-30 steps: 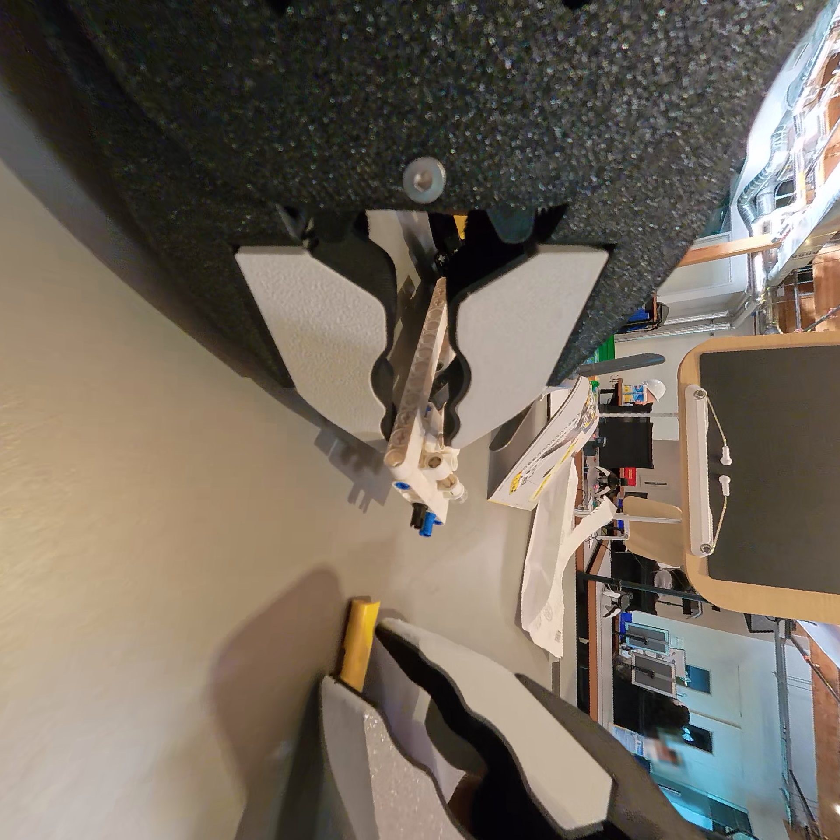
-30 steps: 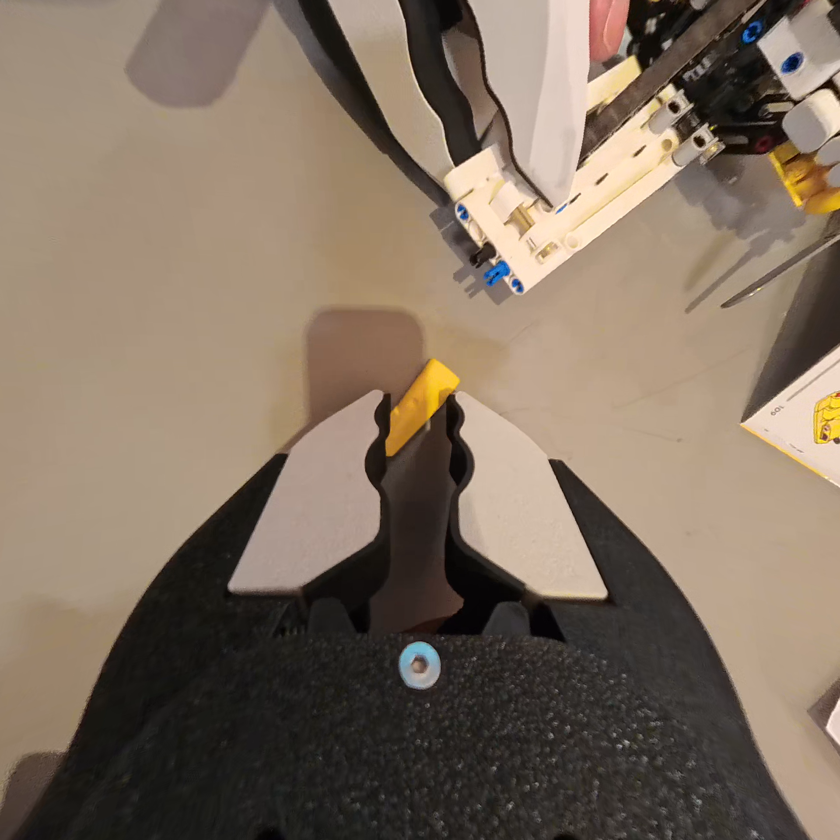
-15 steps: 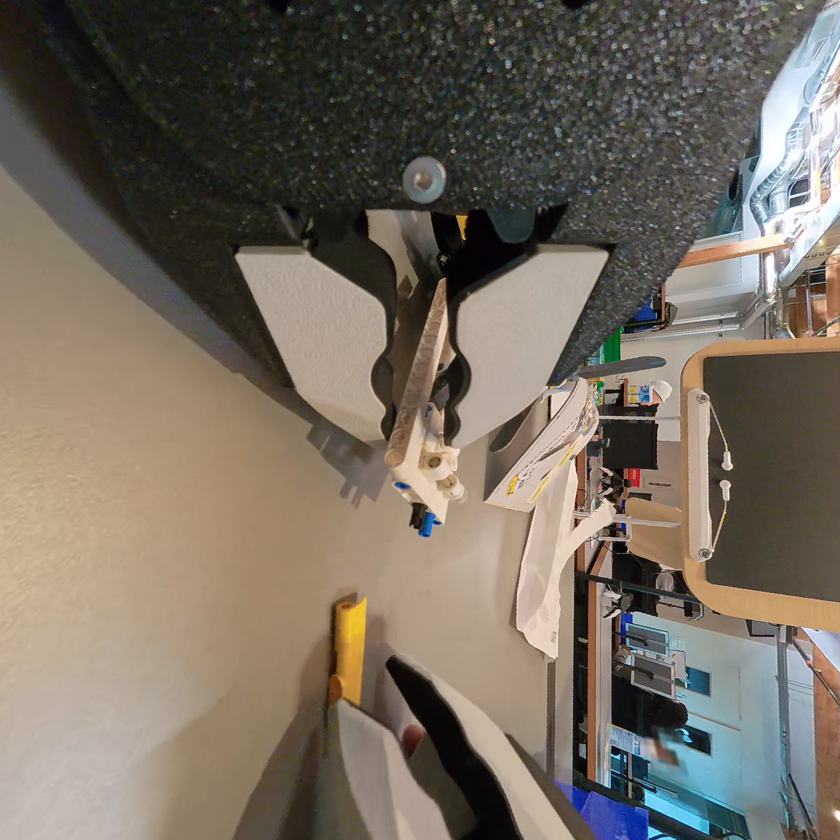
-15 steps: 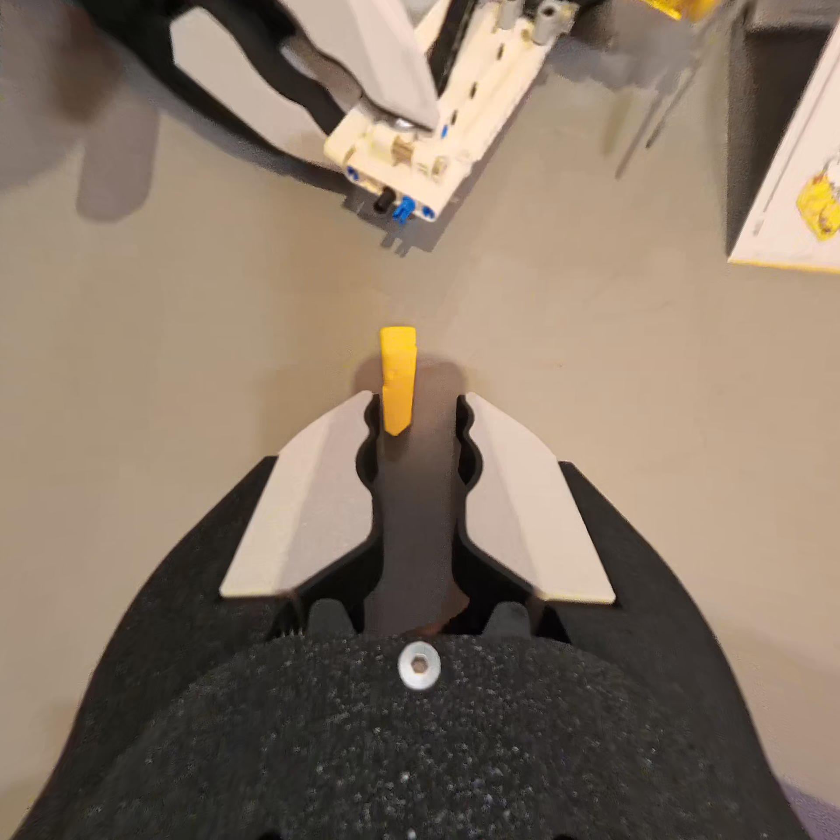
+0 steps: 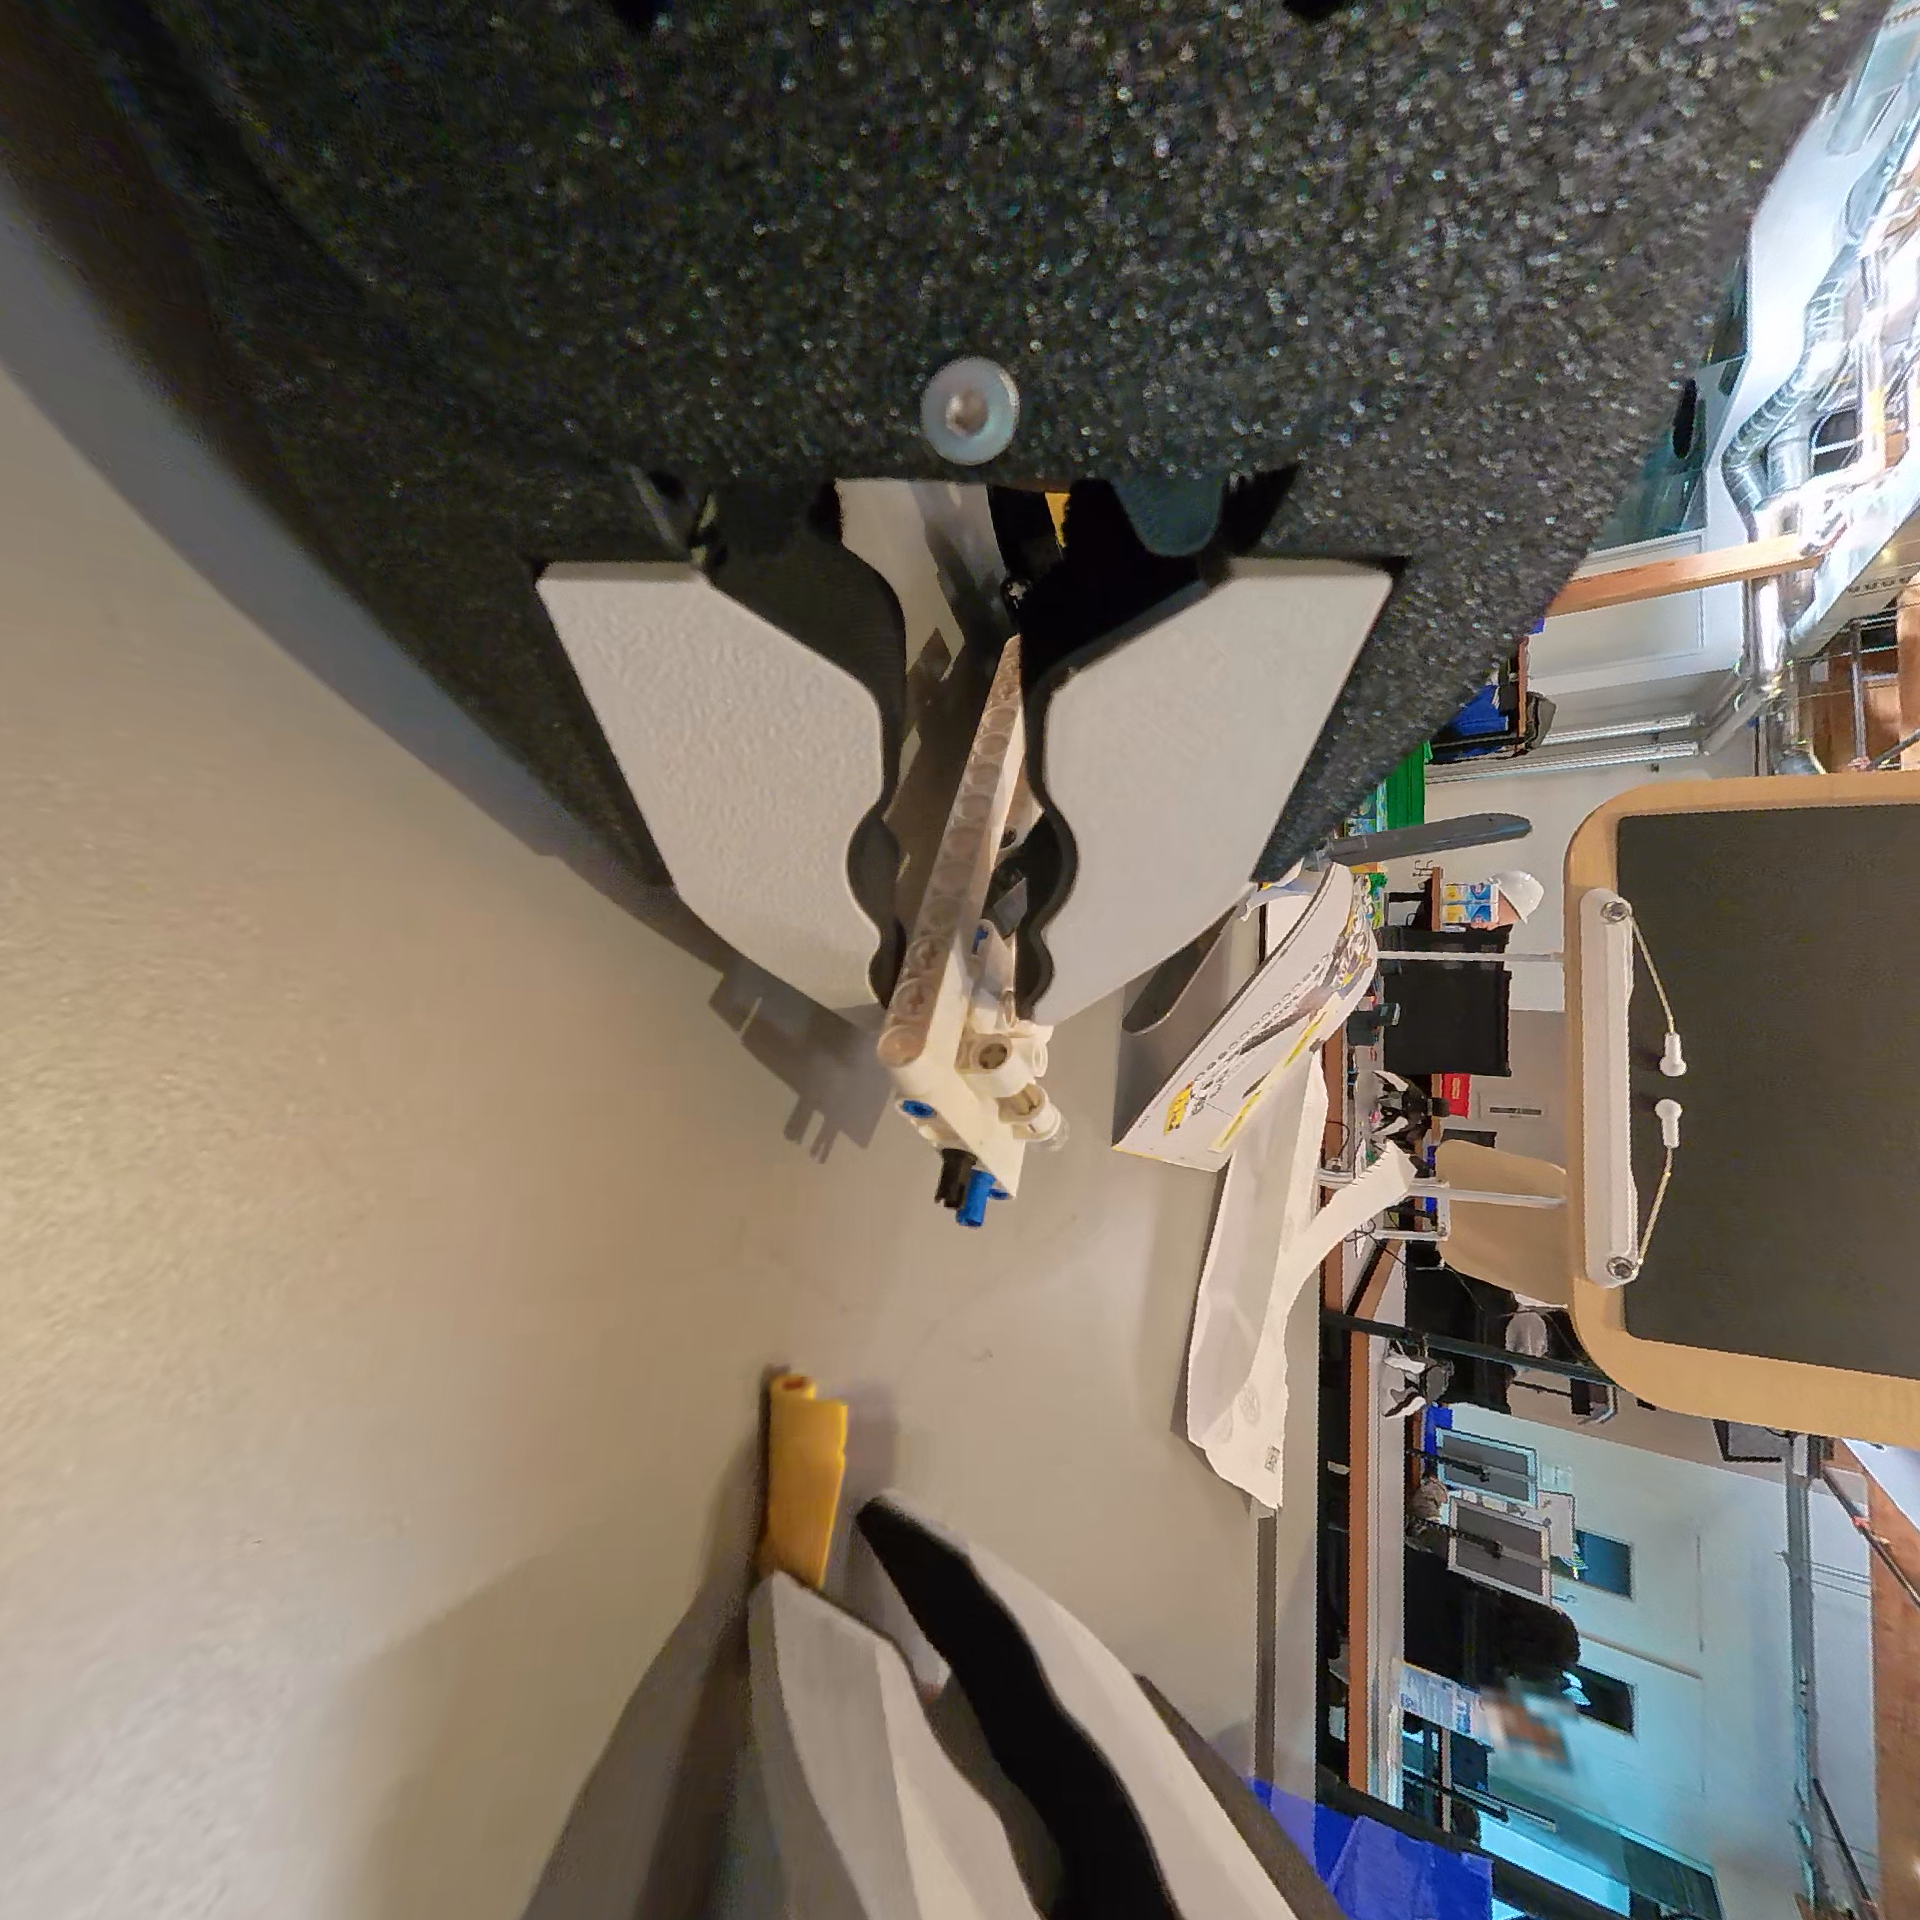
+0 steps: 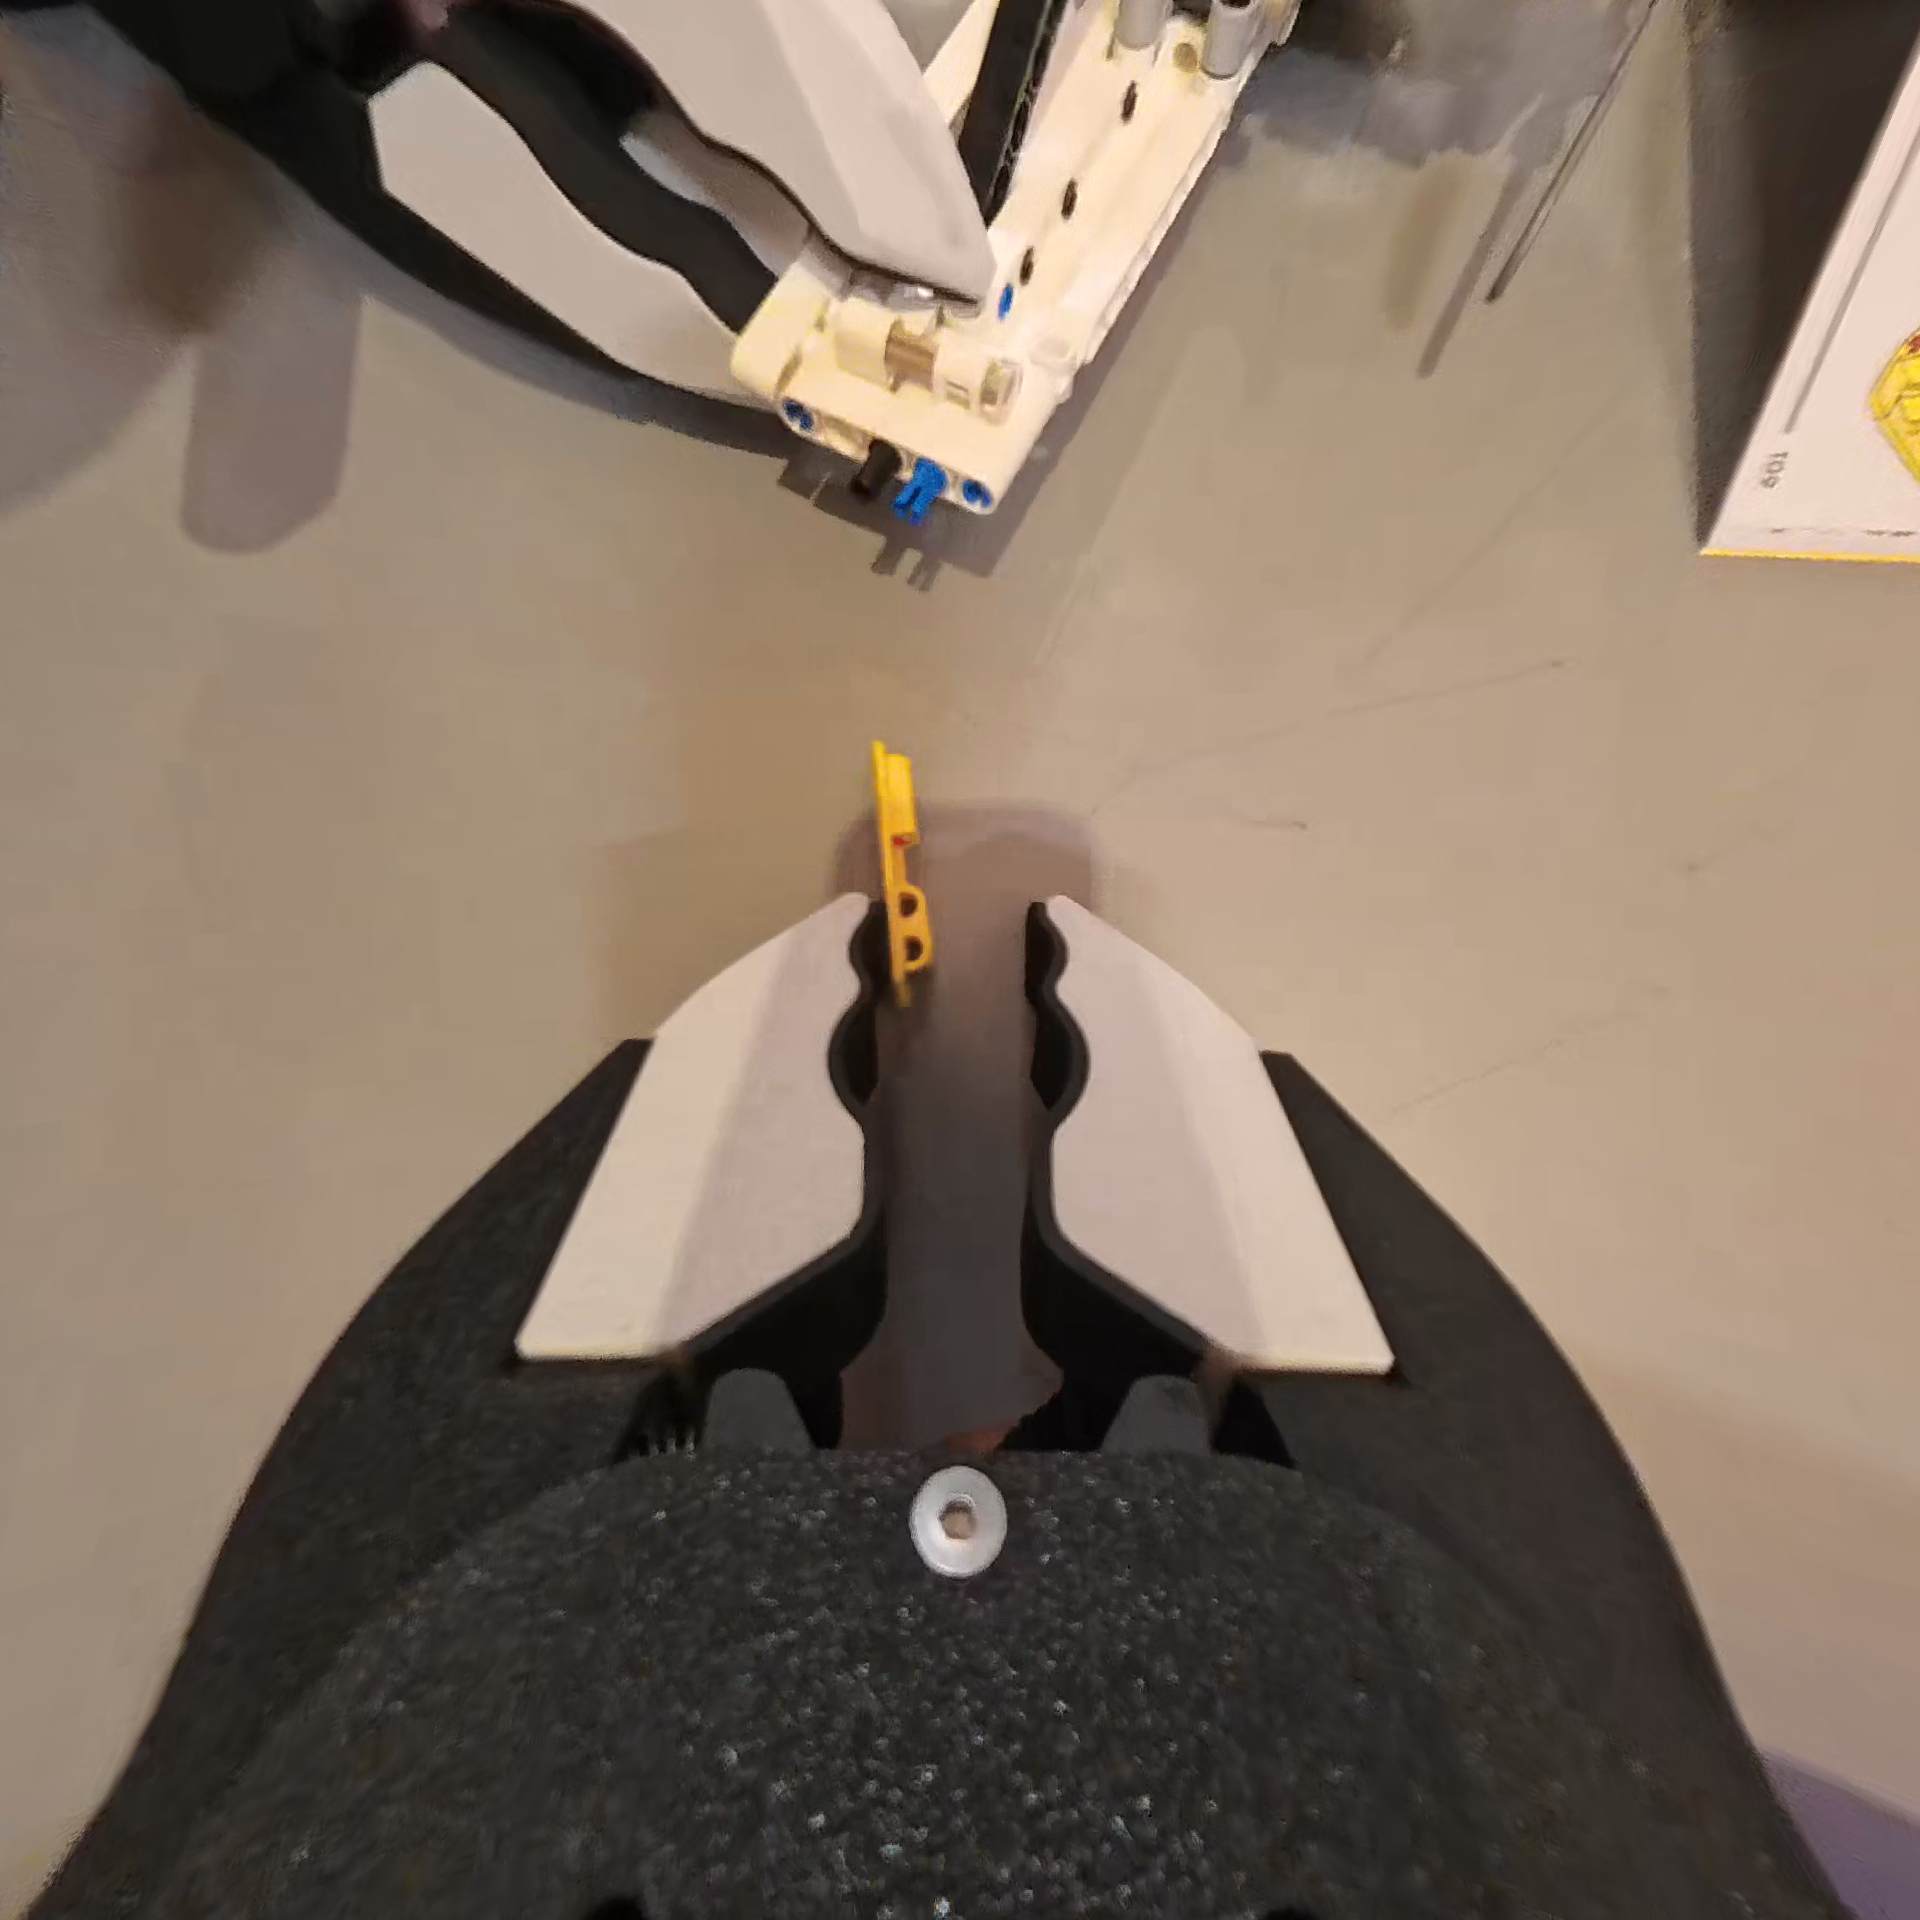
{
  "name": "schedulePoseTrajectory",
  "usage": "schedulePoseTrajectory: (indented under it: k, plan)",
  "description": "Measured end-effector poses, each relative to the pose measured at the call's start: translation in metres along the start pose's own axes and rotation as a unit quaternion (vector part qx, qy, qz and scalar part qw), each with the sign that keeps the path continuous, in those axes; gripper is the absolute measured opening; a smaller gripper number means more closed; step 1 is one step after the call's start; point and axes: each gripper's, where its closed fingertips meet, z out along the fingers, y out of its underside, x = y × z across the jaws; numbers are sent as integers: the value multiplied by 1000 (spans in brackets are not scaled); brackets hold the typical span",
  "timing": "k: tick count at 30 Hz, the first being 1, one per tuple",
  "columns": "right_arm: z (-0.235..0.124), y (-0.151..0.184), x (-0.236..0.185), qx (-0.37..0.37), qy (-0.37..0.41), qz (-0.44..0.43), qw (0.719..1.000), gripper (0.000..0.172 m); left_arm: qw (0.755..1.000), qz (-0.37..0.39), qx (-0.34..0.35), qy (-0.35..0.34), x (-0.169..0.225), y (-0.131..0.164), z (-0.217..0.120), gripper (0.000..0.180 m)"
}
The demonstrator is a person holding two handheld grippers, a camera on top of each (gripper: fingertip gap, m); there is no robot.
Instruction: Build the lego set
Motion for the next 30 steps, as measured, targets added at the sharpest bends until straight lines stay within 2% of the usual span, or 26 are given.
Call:
schedulePoseTrajectory:
  k: [5,11,18,22,25,30]
  plan:
    - [2,1,-1,-5,16,-37,999,12,1000,-1,0,1,1,0,0,20]
    - [-2,3,8,-5,50,-83,995,15,1000,1,-1,5,2,0,1,20]
    - [-4,-2,31,0,130,-70,989,18,1000,1,-4,6,3,1,3,20]
    - [-9,2,42,-17,169,-8,985,17,1000,-2,-6,0,2,0,3,20]
    - [-18,5,42,-14,187,89,978,17,1000,-3,-7,-5,1,0,4,20]
    - [-25,-6,25,69,158,273,946,18,1000,-8,-20,-22,-4,-1,7,19]
